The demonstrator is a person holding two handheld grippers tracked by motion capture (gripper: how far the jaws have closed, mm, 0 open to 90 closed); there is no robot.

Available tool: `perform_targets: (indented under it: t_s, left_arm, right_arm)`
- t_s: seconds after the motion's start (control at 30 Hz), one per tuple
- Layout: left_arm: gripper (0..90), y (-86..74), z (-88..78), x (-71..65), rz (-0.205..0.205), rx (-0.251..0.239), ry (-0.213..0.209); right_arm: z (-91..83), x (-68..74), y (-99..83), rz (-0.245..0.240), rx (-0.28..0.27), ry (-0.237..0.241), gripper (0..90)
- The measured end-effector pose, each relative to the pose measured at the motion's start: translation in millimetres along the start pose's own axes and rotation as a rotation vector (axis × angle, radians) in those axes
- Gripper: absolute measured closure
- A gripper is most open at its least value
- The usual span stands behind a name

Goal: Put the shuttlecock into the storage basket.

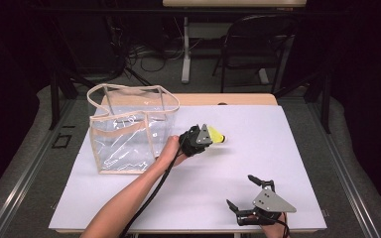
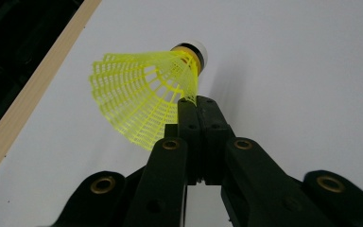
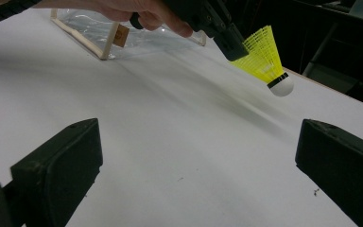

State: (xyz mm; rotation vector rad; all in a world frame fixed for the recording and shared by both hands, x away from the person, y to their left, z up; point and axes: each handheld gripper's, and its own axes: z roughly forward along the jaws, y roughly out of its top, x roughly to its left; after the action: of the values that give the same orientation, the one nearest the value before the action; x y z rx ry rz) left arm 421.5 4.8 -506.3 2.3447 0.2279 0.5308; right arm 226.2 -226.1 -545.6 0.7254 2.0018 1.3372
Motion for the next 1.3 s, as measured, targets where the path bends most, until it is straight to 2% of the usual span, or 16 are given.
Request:
perform_targets:
  t_s: [0.47, 0.7, 1.3]
  left_arm:
    - [89.7, 8.8, -15.4, 0.2, 0.006, -0.04, -0.002]
    - [89.7, 15.8, -24.7, 4.6, -0.013, -0.069, -0.004]
    - [89.6, 26.1, -43.4, 11.1, -0.024, -0.11, 0.0]
  right_arm:
    - [0.7, -0.1, -0.2, 0.001, 0.001, 0.003, 1.0]
    - [0.8, -0.2, -0.3, 0.001, -0.002, 0.003, 1.1]
    - [0.9, 0.1, -0.3, 0.002, -0.003, 0.004, 1.1]
